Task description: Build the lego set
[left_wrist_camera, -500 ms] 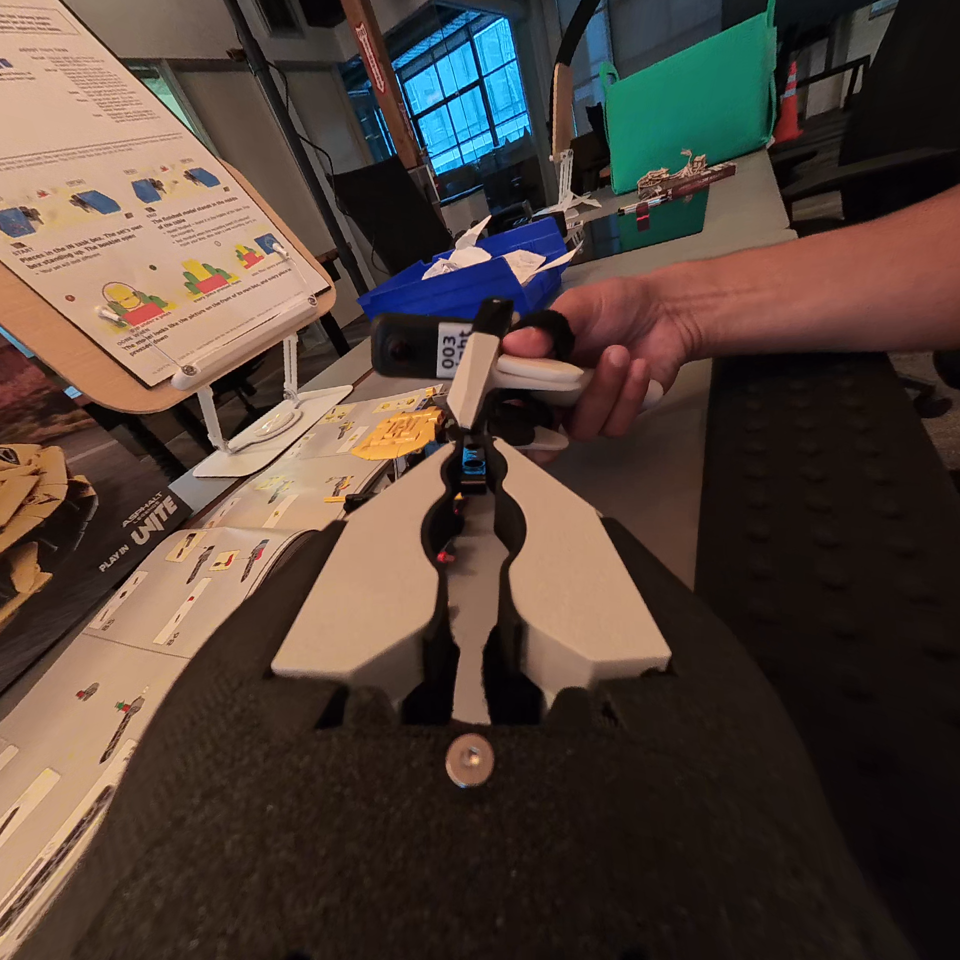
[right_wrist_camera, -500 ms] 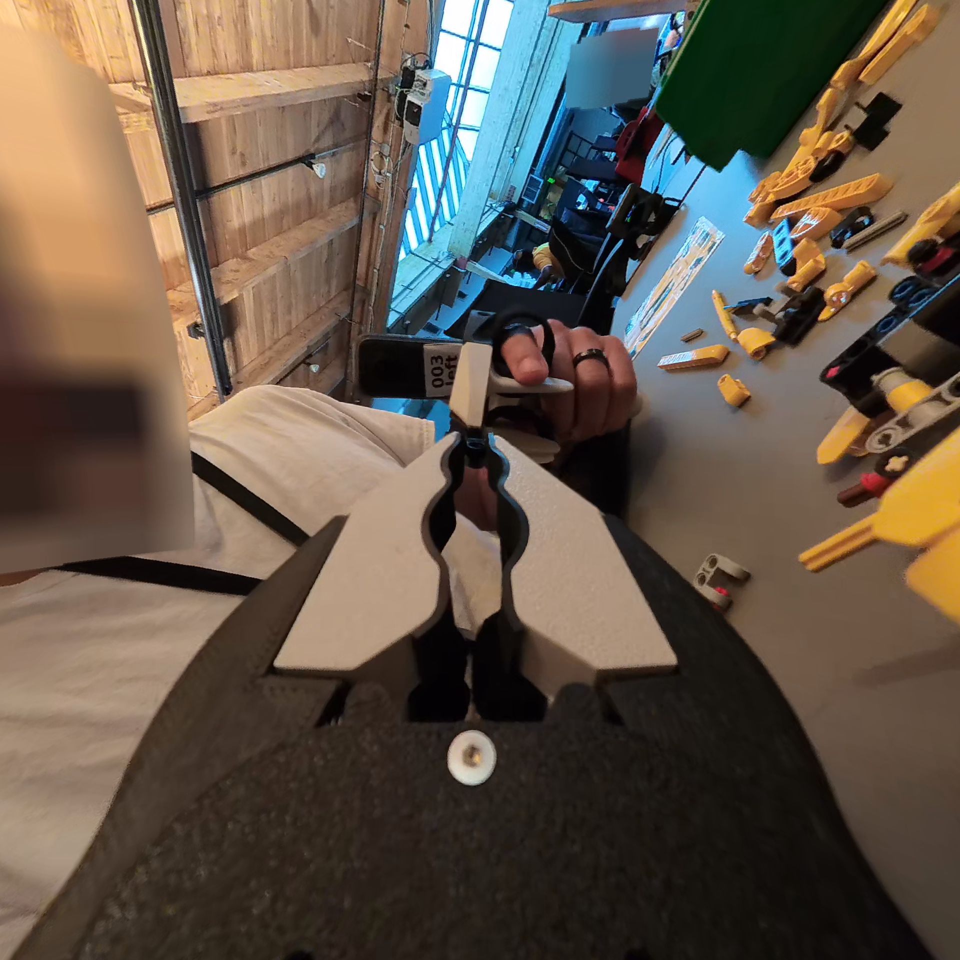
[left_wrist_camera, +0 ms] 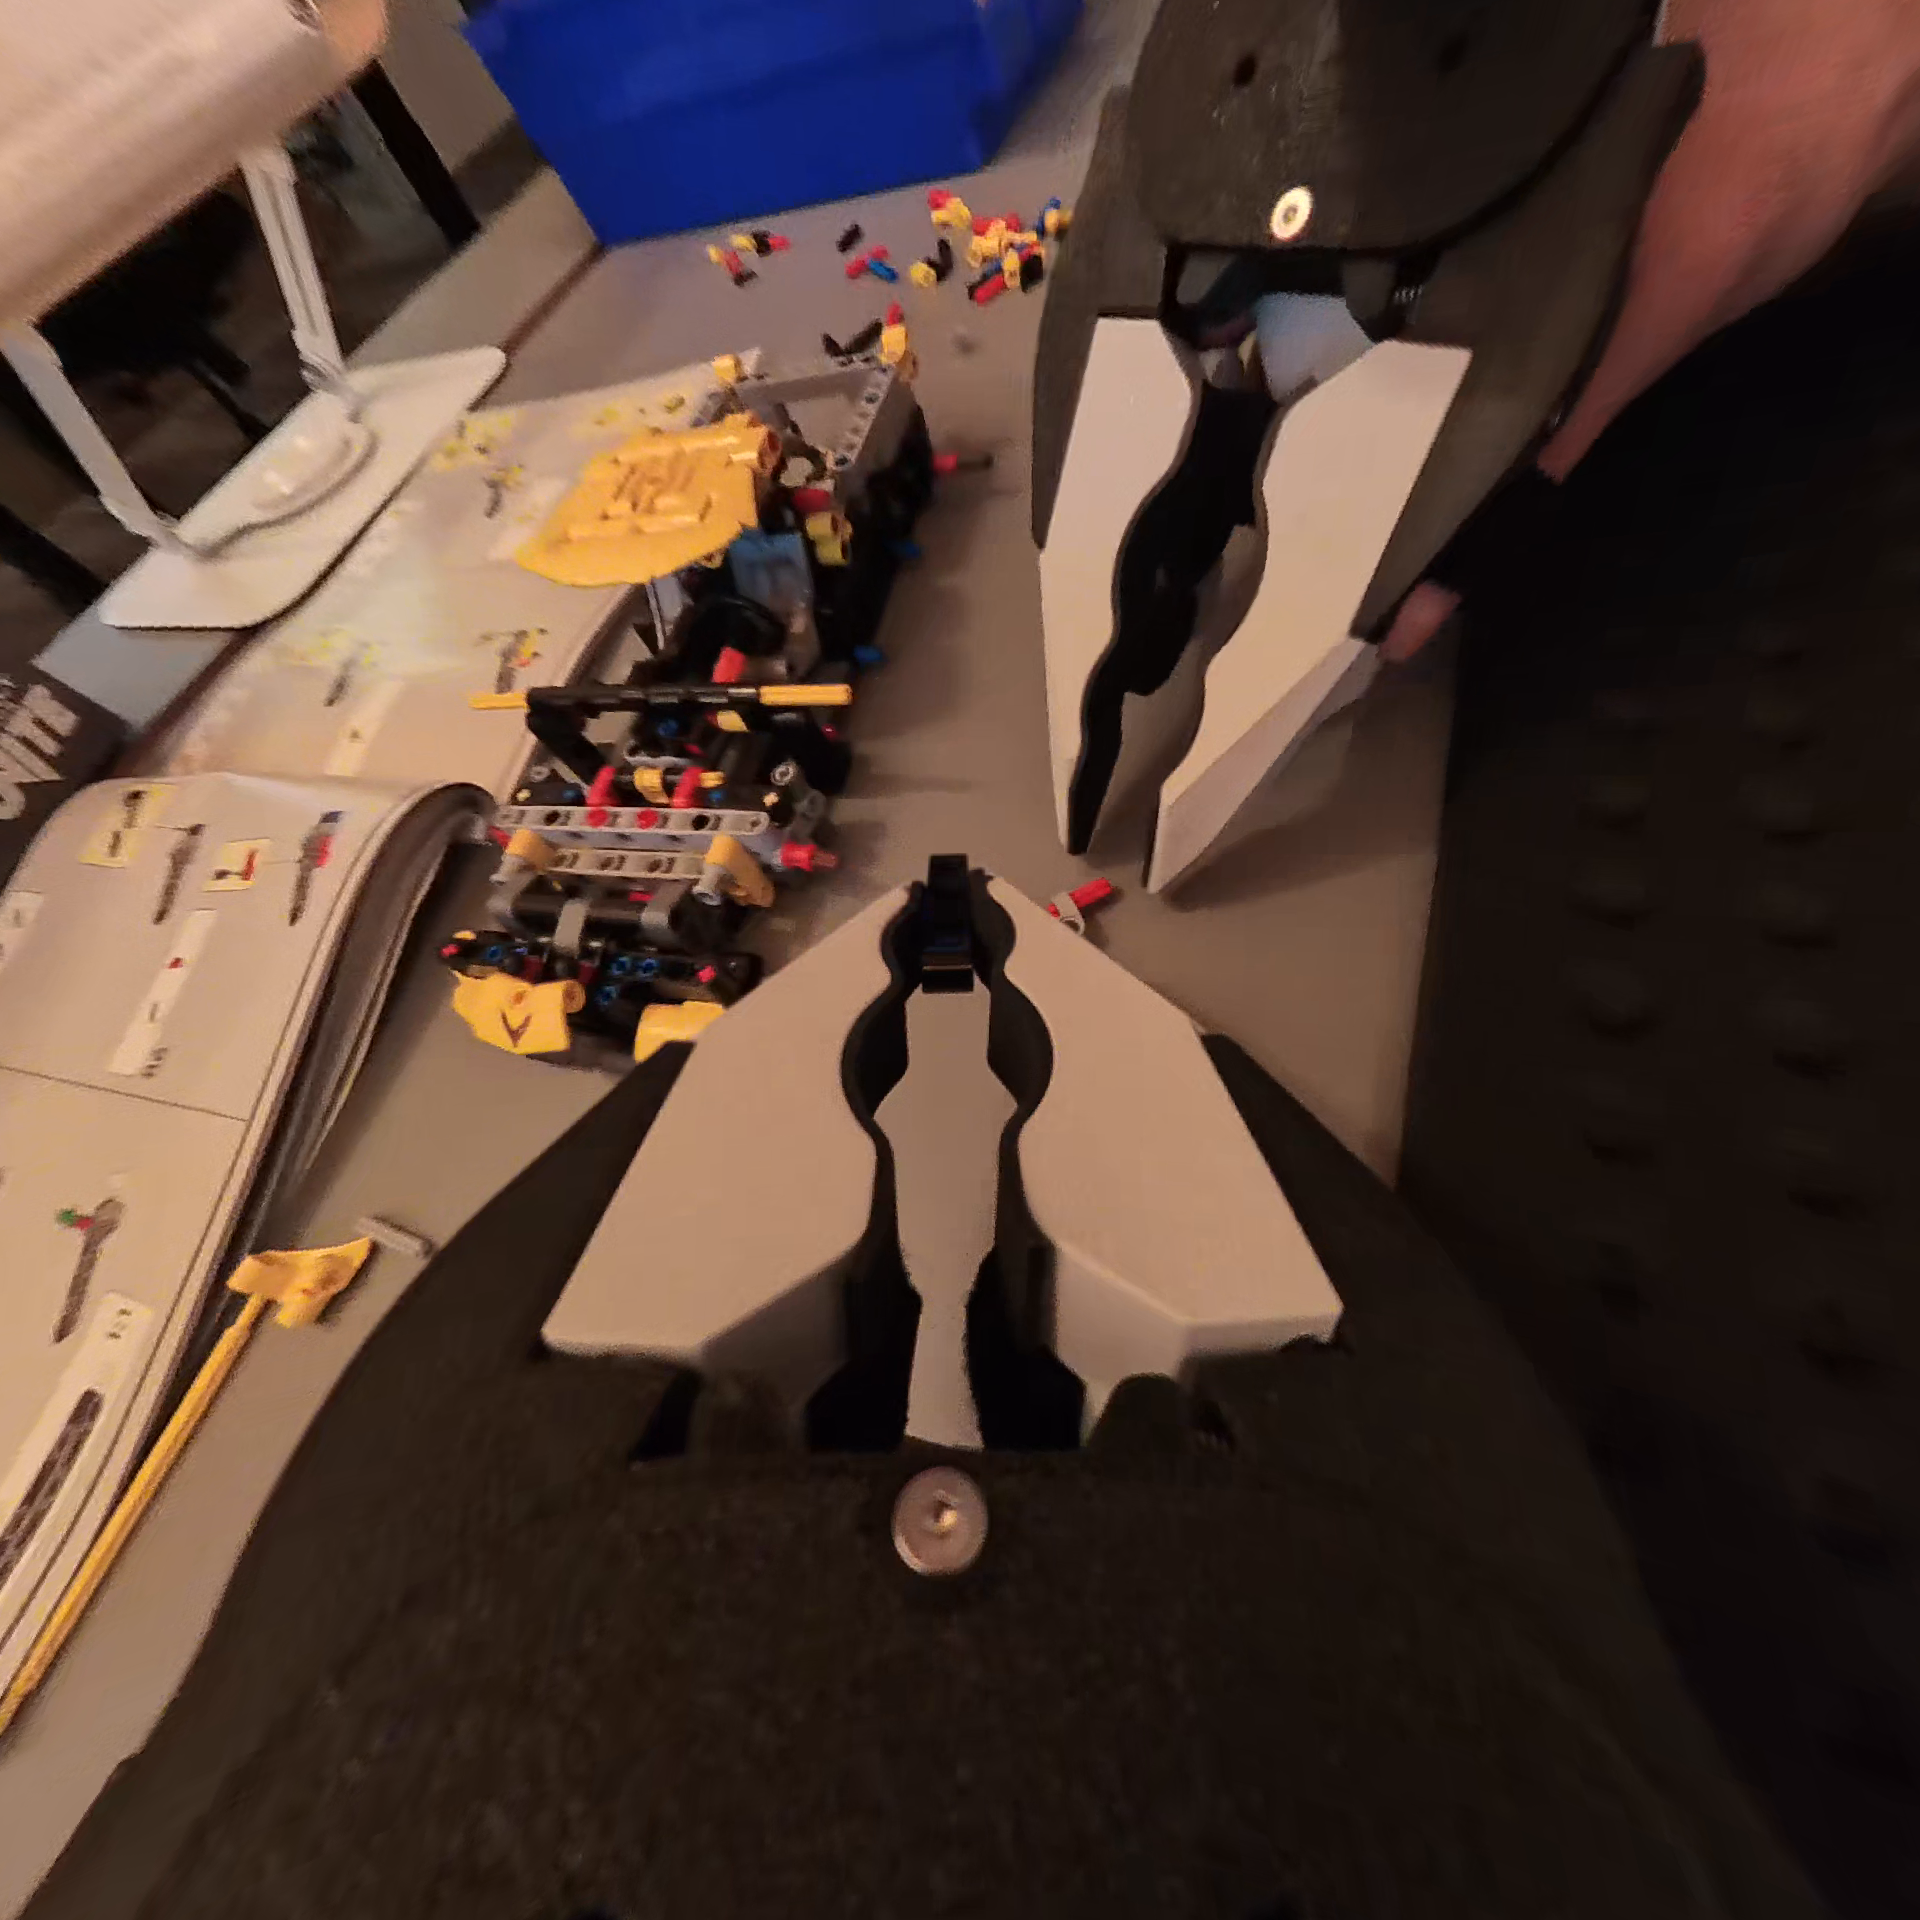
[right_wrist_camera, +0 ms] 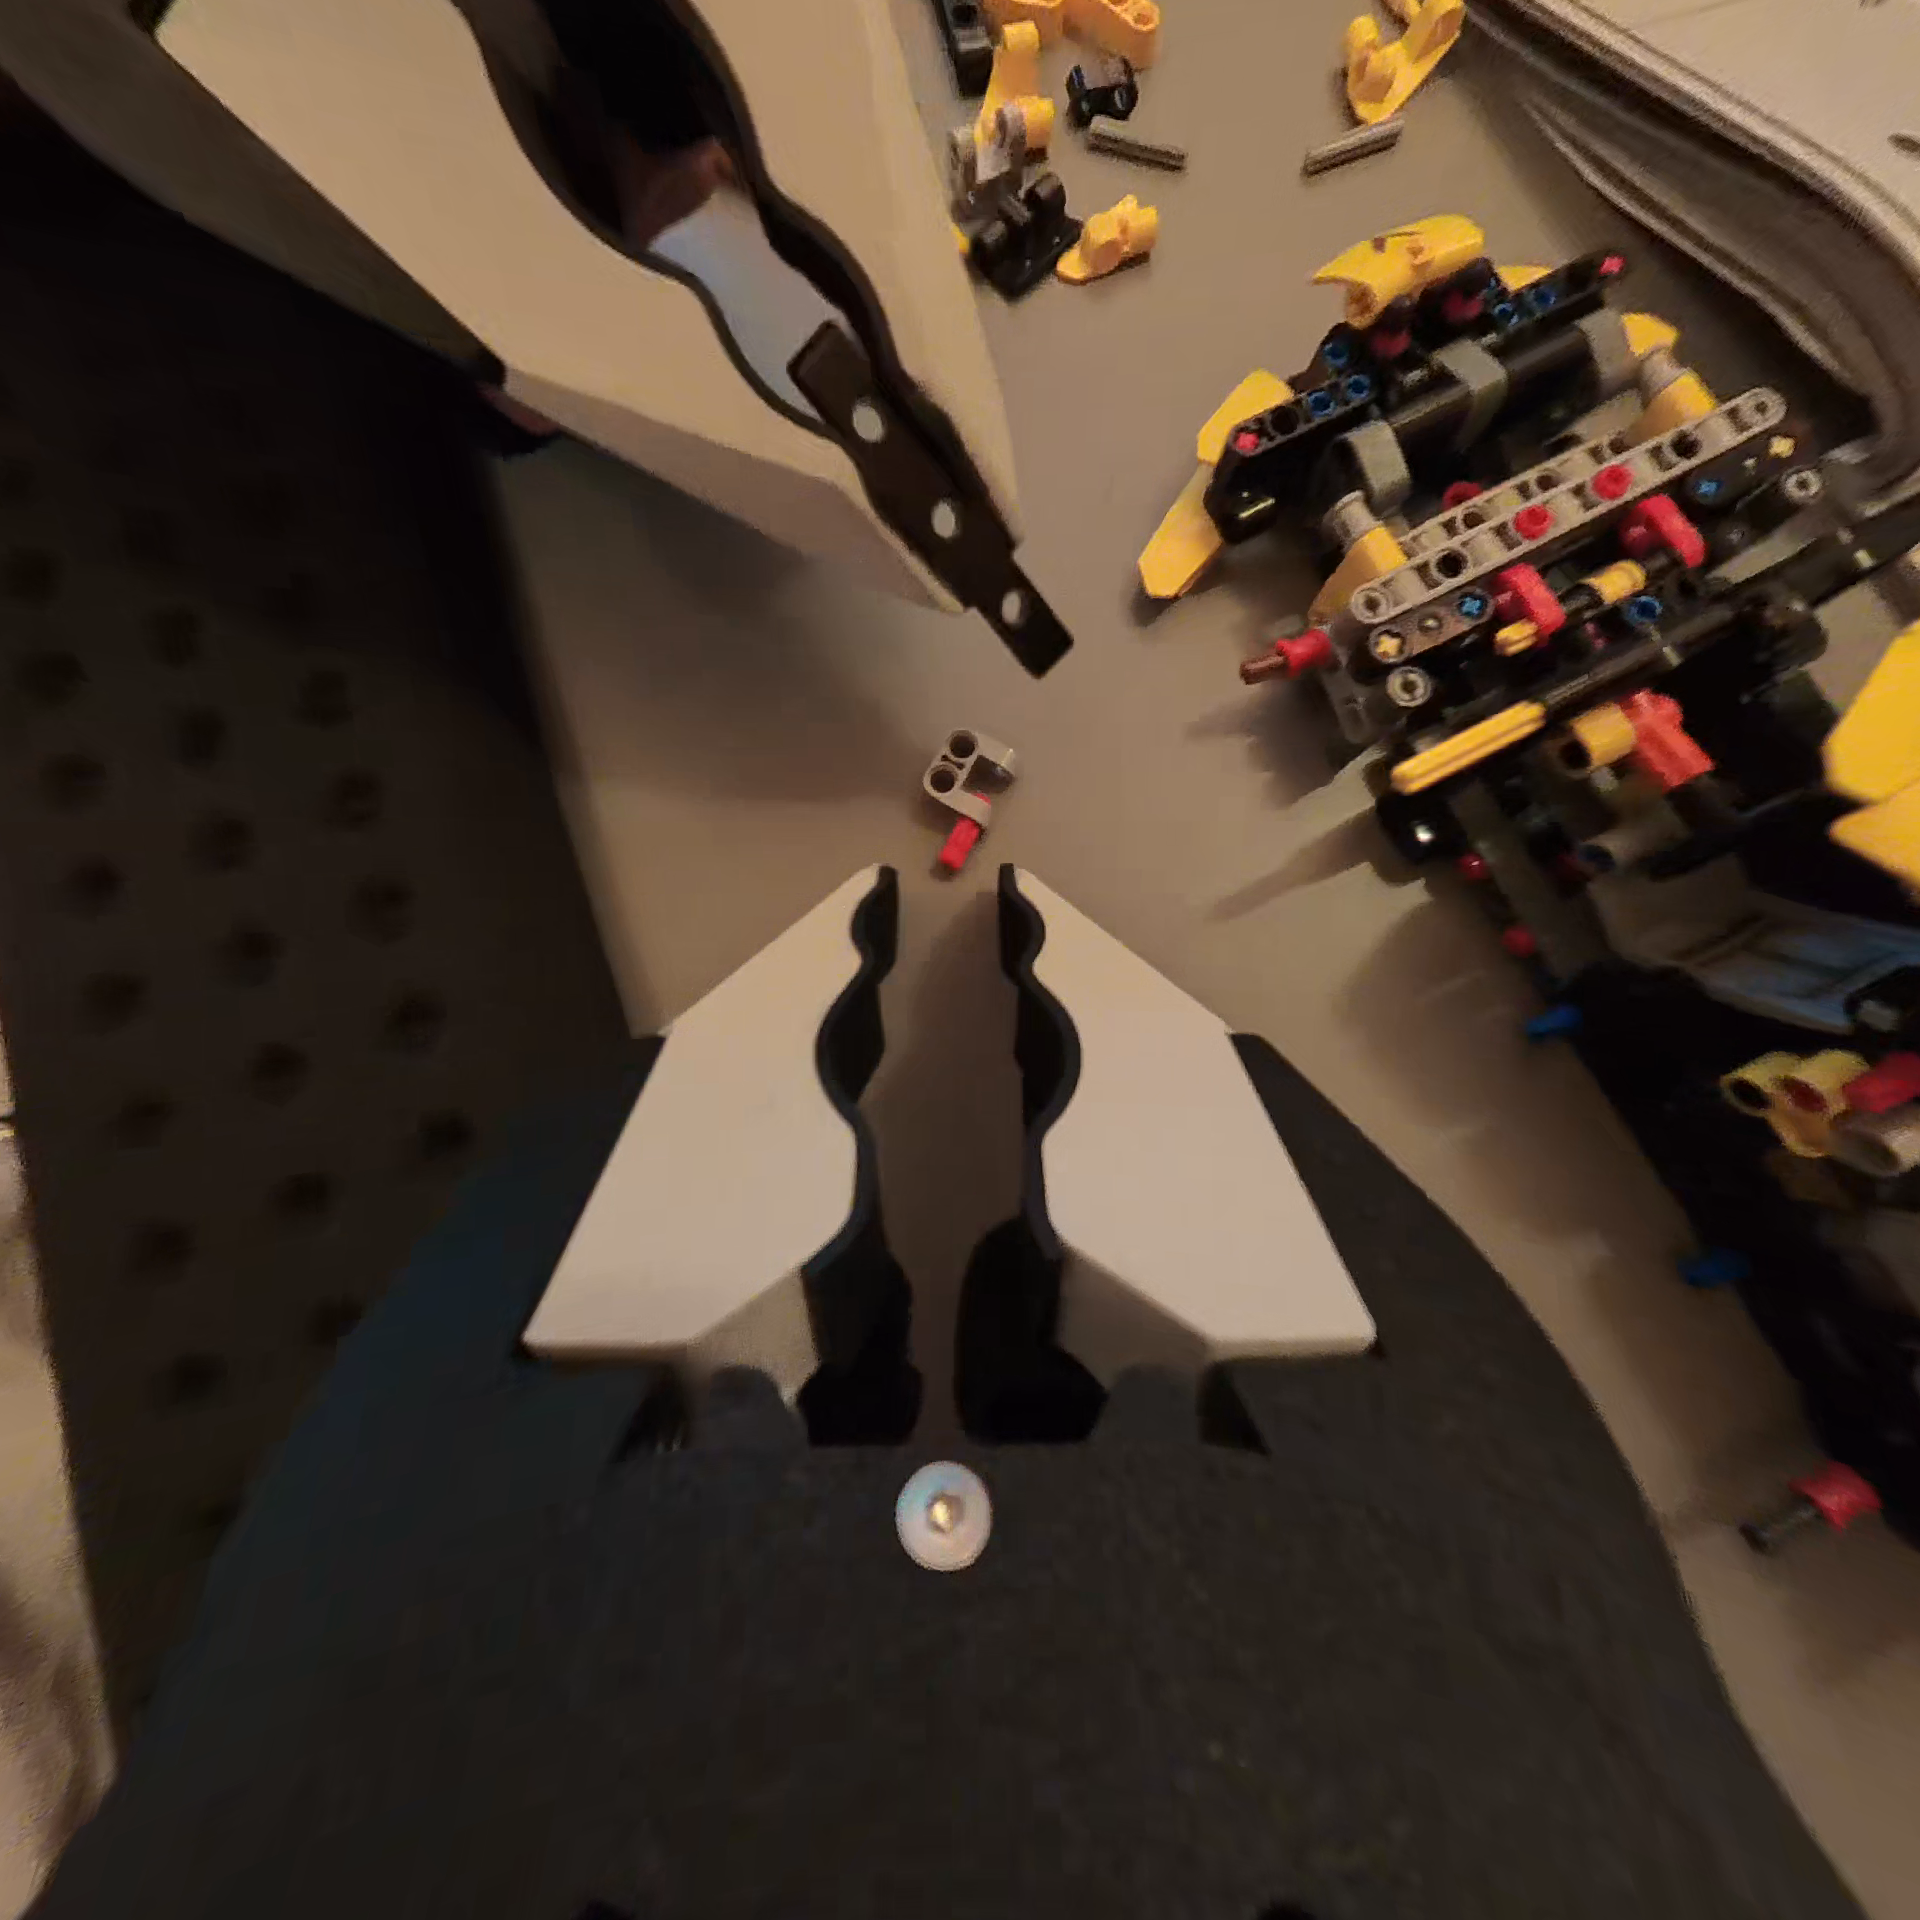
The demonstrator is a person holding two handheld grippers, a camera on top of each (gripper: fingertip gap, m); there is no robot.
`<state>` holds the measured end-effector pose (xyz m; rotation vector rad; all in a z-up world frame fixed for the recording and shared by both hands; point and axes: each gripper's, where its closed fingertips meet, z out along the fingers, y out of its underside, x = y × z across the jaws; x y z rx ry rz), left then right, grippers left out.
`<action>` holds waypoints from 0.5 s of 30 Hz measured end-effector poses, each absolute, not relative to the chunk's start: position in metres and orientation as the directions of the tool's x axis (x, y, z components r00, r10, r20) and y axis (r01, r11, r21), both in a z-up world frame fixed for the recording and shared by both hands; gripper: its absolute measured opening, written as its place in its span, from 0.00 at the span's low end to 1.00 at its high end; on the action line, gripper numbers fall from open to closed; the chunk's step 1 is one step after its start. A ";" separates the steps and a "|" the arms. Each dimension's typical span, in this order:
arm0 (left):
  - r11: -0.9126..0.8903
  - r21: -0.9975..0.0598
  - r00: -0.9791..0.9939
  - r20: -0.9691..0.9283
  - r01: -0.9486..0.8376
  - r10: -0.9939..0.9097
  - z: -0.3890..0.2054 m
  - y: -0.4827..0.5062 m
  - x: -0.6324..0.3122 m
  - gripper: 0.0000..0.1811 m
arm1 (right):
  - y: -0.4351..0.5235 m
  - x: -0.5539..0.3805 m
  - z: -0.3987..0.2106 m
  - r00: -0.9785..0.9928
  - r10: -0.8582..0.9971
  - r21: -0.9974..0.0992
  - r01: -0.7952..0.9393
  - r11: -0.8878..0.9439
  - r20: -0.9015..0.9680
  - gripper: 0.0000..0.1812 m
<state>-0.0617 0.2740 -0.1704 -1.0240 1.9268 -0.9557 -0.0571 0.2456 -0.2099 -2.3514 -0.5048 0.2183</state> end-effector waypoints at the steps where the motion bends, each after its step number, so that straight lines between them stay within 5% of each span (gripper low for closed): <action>1: 0.404 -0.849 -0.414 -0.251 -0.339 -0.875 -0.173 0.274 -0.060 0.04 | 0.248 -0.056 -0.212 0.913 0.407 -0.675 0.309 -0.670 0.013 0.09; 15: 0.535 -0.729 -0.504 -0.299 -0.427 -0.810 -0.192 0.265 -0.056 0.04 | 0.253 -0.046 -0.208 0.853 0.488 -0.640 0.482 -0.599 0.186 0.02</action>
